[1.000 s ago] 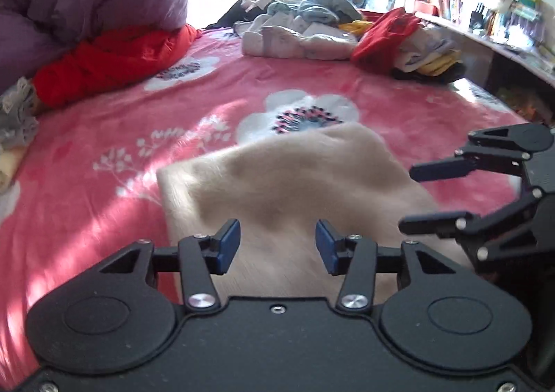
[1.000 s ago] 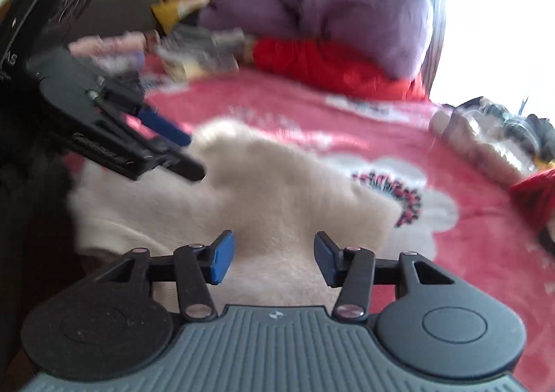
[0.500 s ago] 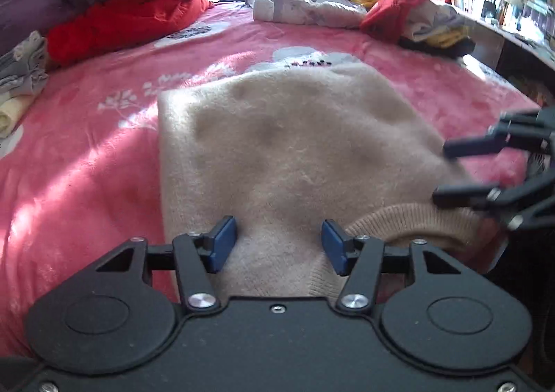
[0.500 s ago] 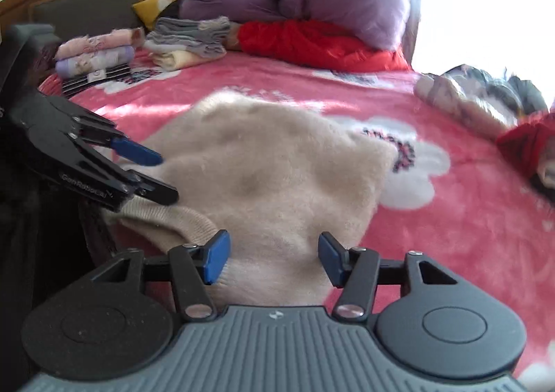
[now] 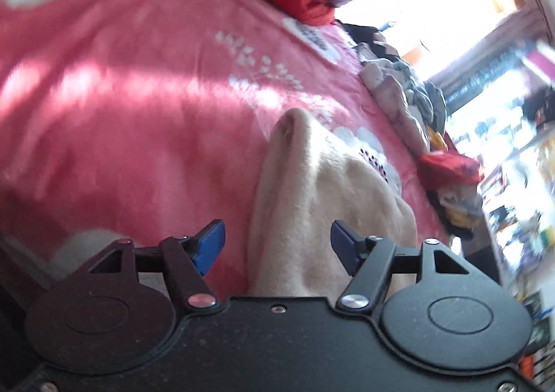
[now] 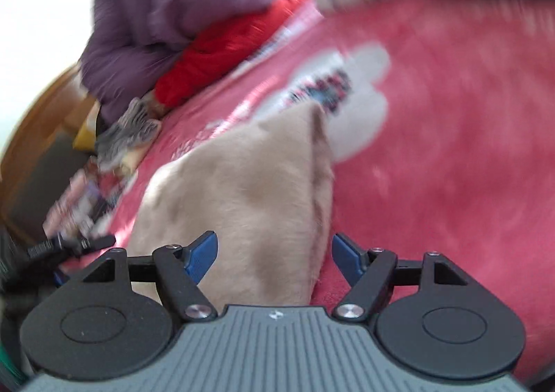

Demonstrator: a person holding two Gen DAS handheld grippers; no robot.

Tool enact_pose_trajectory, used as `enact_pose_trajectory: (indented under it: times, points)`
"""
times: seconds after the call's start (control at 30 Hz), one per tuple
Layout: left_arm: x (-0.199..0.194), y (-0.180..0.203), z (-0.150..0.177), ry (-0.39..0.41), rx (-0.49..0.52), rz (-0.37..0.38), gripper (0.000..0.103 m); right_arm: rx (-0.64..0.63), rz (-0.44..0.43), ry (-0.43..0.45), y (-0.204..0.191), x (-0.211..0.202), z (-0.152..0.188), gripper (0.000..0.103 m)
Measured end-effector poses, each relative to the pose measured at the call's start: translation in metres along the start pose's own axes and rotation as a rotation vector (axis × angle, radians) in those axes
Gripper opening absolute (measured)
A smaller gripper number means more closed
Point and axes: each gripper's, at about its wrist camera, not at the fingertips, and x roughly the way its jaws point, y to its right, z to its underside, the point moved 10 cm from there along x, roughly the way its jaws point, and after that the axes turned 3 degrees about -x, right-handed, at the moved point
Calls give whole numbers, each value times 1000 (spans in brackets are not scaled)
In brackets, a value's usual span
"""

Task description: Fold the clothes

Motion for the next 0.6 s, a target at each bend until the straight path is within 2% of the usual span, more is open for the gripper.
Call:
enact_pose_trajectory:
  times: [0.1, 0.33, 0.4, 0.43, 0.5, 0.6]
  points:
    - [19, -7, 3, -49, -58, 40, 67, 126, -58, -45, 12, 22, 10, 74]
    - [60, 15, 7, -87, 34, 105, 67, 88, -119, -28, 4, 43, 8, 73]
    - [67, 19, 7, -94, 47, 130, 65, 75, -130, -26, 0, 47, 8, 67]
    - [68, 21, 8, -97, 53, 143, 57, 88, -149, -26, -1, 49, 6, 65]
    - [69, 18, 10, -94, 36, 167, 44, 106, -178, -28, -2, 50, 5, 50]
    - [64, 17, 8, -68, -5, 185, 37, 133, -228, -17, -4, 51, 3, 38]
